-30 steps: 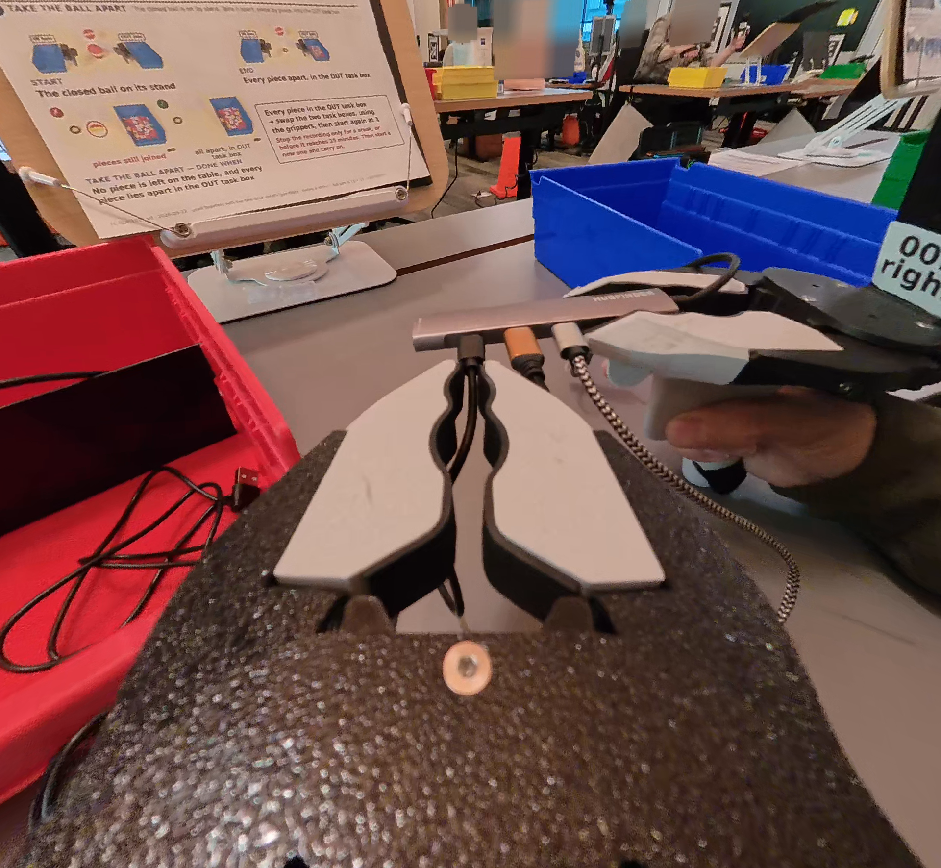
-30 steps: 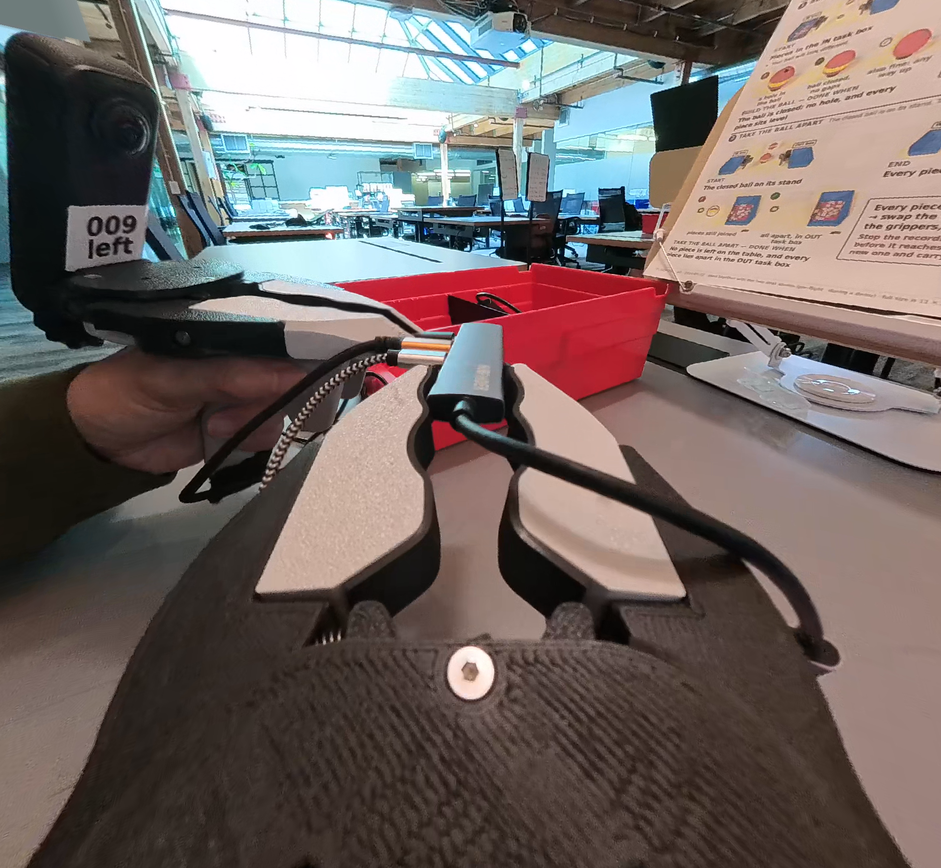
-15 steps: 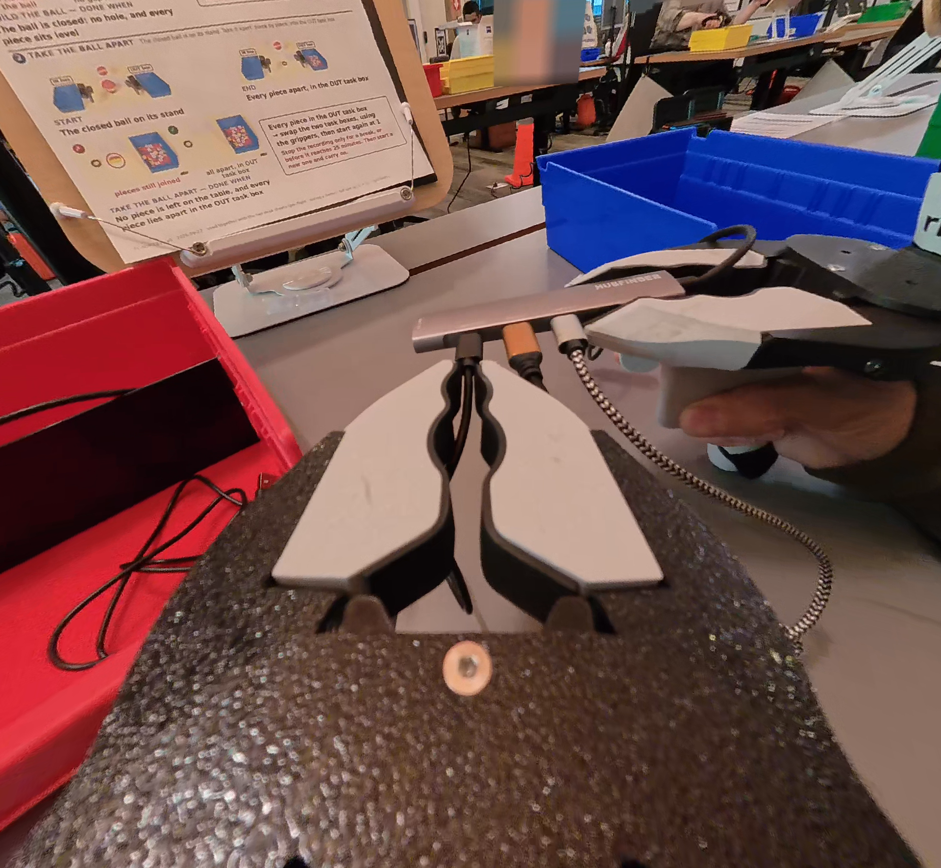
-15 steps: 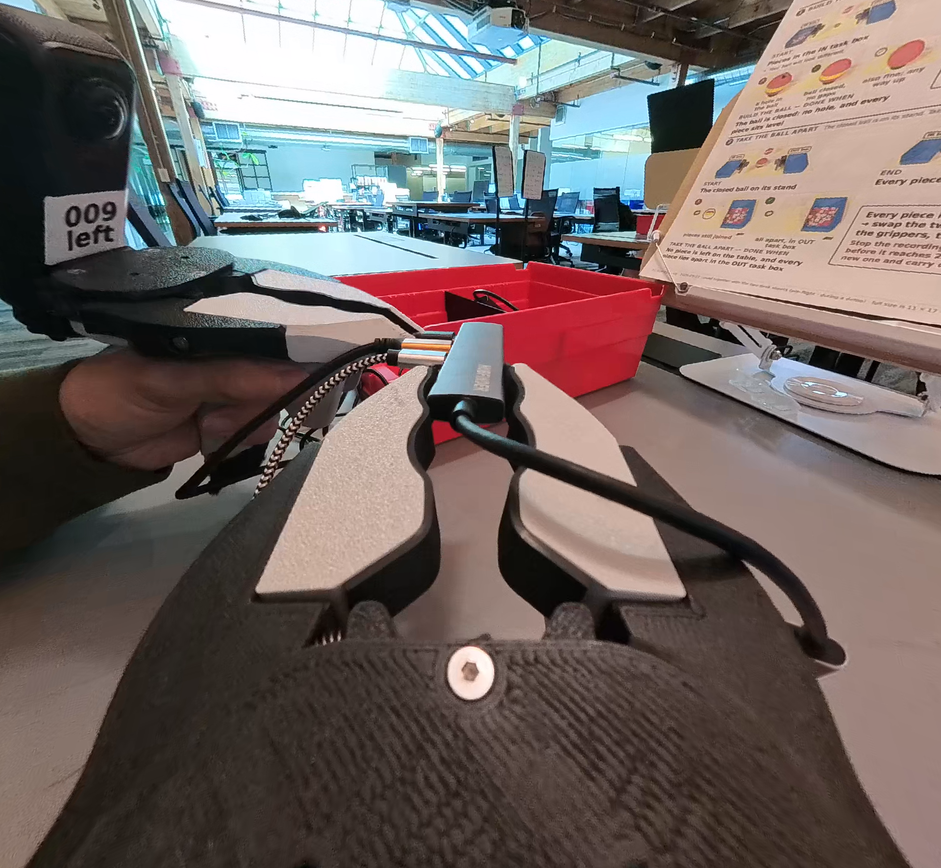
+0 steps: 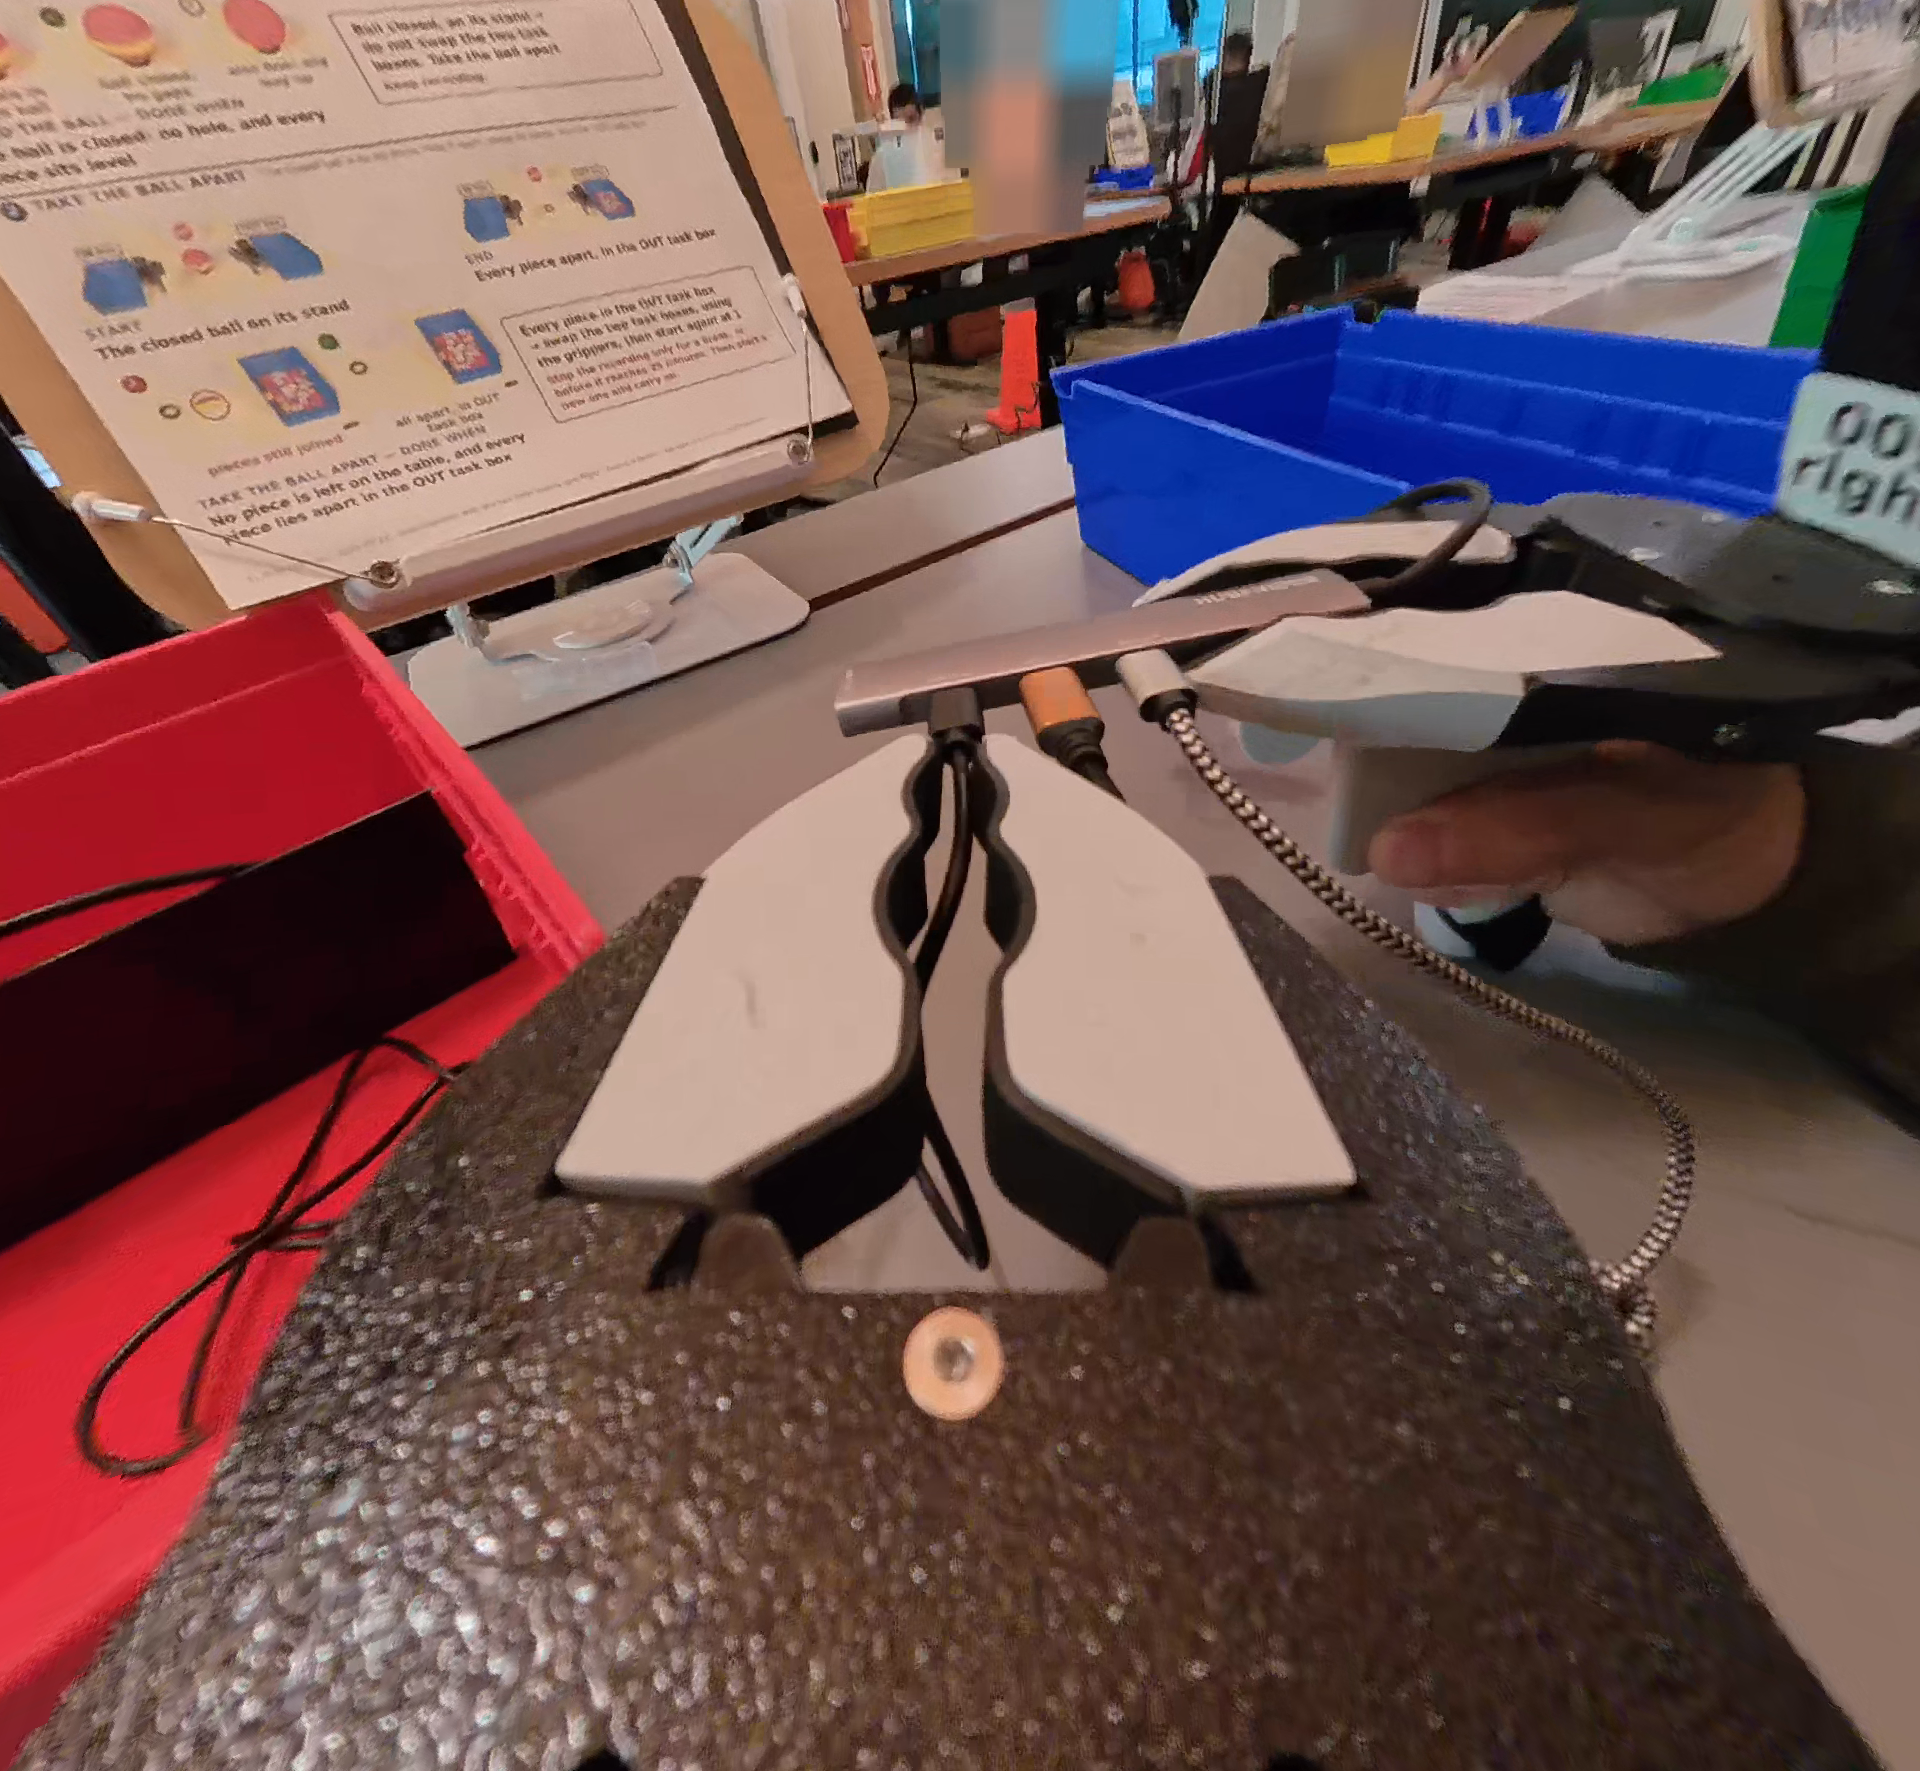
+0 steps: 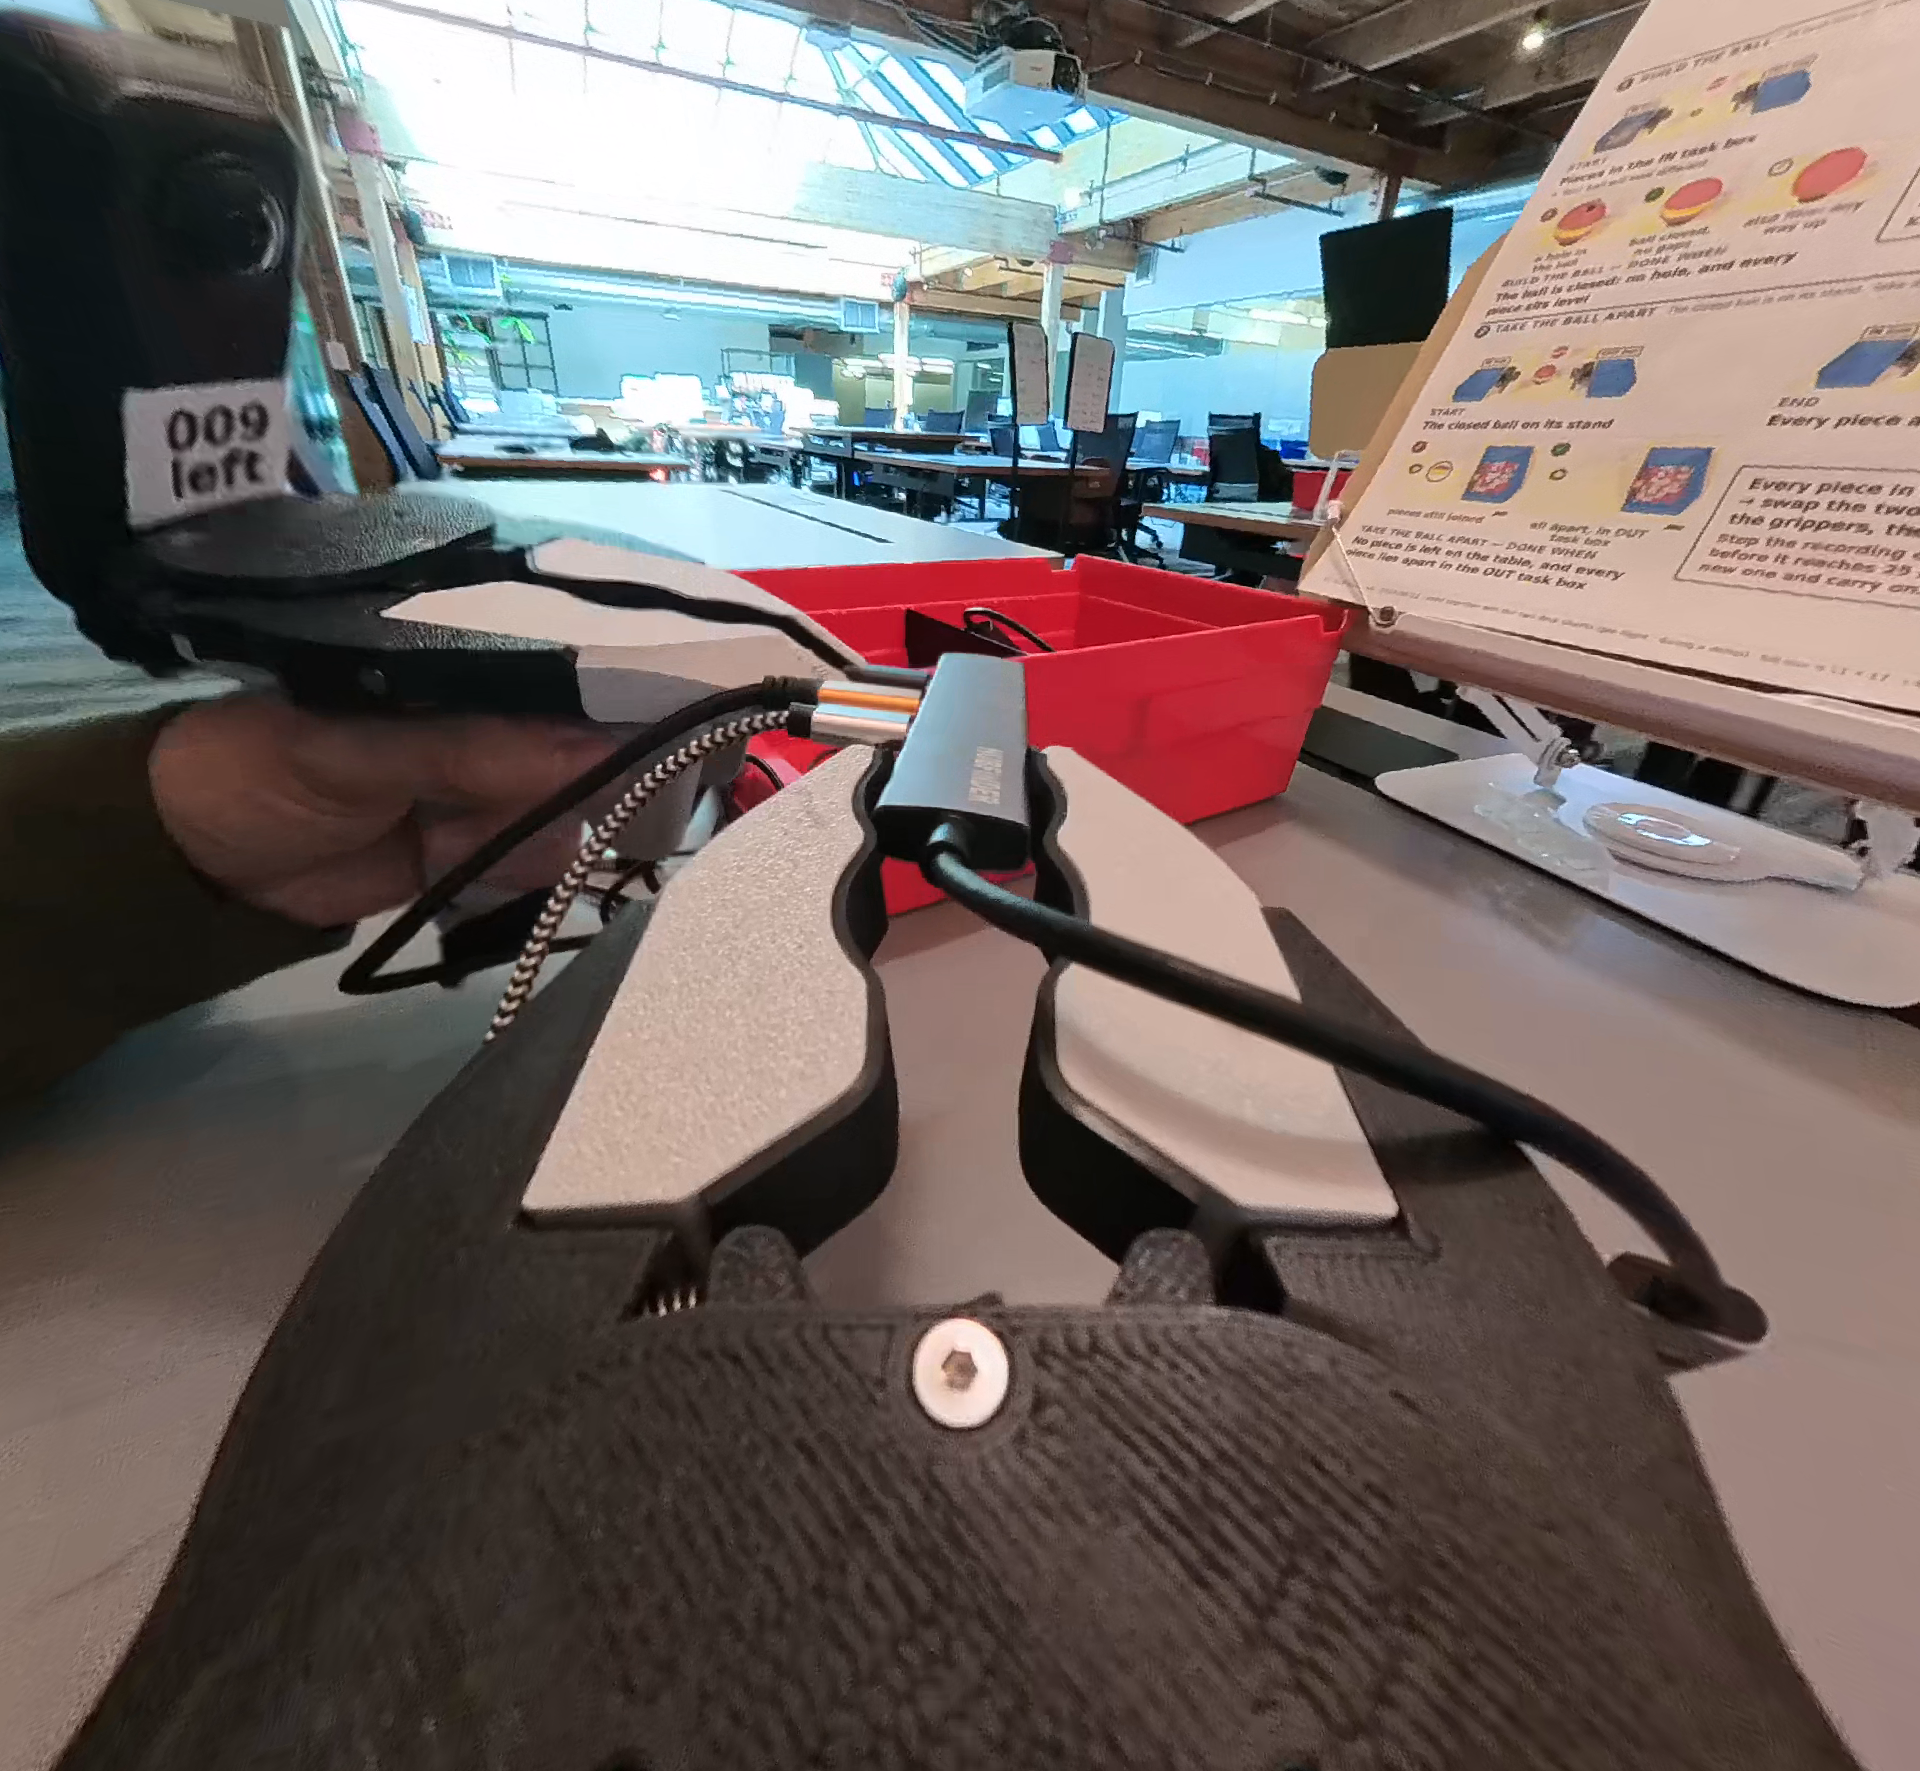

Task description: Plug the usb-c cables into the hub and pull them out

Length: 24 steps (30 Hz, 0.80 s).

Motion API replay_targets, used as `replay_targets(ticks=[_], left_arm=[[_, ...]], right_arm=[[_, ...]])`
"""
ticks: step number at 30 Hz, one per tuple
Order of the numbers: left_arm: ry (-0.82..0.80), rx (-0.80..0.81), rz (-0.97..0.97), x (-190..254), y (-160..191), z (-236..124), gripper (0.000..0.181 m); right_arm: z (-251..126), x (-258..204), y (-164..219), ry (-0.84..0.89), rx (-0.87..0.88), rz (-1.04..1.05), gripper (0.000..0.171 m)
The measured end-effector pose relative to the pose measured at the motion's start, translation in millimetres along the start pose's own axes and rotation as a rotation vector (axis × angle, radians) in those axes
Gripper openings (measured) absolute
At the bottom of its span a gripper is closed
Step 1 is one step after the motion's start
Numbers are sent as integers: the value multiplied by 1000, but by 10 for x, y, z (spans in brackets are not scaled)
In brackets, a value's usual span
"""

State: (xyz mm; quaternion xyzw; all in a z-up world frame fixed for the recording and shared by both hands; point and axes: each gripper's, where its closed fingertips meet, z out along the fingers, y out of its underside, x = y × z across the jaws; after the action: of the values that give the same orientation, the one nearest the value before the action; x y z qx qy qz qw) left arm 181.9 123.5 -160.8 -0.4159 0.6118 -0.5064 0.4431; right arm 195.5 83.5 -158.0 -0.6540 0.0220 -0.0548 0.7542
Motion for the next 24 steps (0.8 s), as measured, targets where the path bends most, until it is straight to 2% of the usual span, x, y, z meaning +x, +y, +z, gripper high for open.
replay_targets(ticks=[1, 9, 18, 24], left_arm=[[5, 24, -16, 12, -19, 1, 5], [62, 64, -121, 43, -42, -1, 7], [73, 63, -128, 60, -47, -11, 5], [21, 110, 94, 59, -72, -41, 4]], right_arm=[[-5, 9, -16, -8, 14, 21, 25], [-20, 17, -41, -2, 36, 19, 25], [-36, -2, -90, -1, 83, -28, 25], [-42, -42, -97, -2, 92, -71, 25]])
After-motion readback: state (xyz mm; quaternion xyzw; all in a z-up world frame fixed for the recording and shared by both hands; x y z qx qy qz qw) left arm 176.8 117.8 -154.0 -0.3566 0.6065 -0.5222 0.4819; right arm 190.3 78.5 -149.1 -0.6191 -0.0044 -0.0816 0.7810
